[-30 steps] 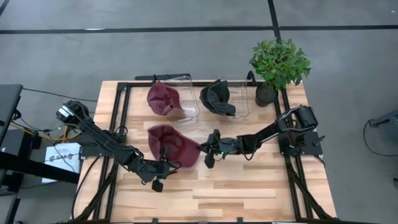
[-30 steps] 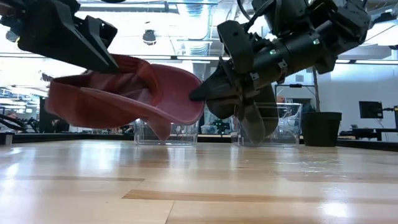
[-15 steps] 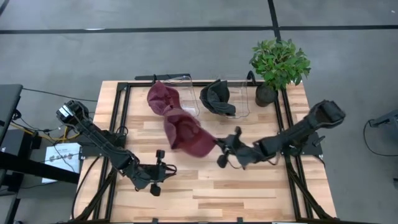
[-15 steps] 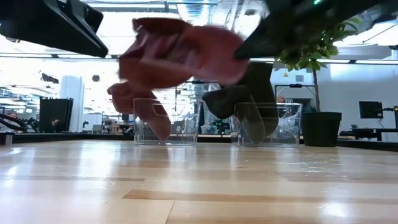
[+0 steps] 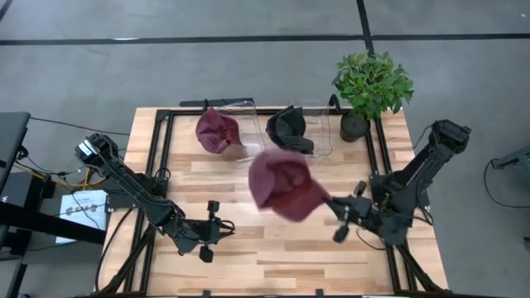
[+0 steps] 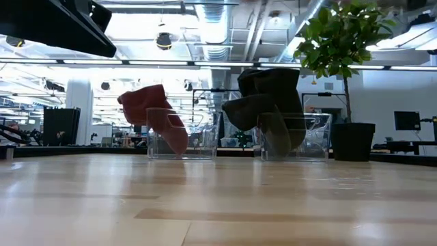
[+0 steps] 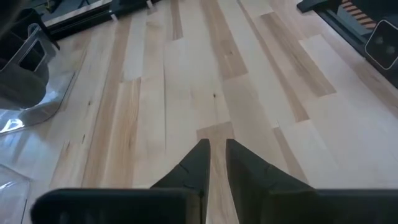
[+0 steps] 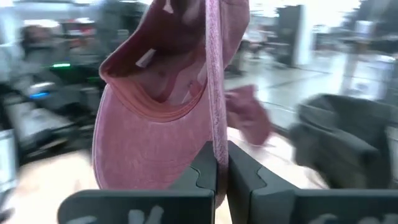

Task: Pick & Place hat
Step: Put the red cap in the left transparent bin

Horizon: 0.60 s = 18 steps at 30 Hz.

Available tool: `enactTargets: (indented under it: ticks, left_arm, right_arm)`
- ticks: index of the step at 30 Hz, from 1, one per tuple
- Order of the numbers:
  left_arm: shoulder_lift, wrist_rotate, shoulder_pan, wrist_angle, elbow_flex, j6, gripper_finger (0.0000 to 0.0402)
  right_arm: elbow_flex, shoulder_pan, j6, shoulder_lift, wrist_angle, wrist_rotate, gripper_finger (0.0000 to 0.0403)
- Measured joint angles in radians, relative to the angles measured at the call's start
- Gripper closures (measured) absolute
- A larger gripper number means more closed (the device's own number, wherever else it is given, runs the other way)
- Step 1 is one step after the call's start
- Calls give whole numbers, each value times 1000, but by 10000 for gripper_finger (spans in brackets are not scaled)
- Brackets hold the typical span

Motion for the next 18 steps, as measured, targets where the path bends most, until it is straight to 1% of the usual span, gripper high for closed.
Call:
enactTargets:
  ticks: [2, 3, 4, 7, 9, 11, 14, 15, 16, 18]
  left_arm:
    - [0, 0, 0, 0, 0, 1, 351]
    - [0, 0, 0, 0, 0, 2, 351]
    - [0, 0, 0, 0, 0, 3, 351]
    - [0, 0, 1, 0, 0, 4, 352]
    - [0, 0, 1, 0, 0, 10, 352]
    - [0, 0, 1, 0, 0, 21, 352]
    - [0, 0, 1, 1, 0, 23, 352]
    - [0, 0, 1, 1, 0, 23, 352]
    - [0, 0, 1, 1, 0, 23, 352]
    - [0, 0, 1, 1, 0, 23, 352]
  right_arm:
    - [0, 31, -142, 13, 119, -55, 402]
    - [0, 41, -224, 20, 196, -108, 402]
    - [0, 47, -315, 27, 285, -174, 402]
    - [0, 54, -580, 42, 523, -416, 402]
    - [0, 54, -713, 35, 581, -568, 402]
    - [0, 52, -813, 15, 583, -690, 402]
    - [0, 27, -1022, -1, 589, -893, 402]
    - [0, 14, -1079, -1, 609, -933, 401]
    - [-2, 2, -1100, 3, 676, -914, 401]
    - [-2, -47, -1077, -1, 881, -795, 402]
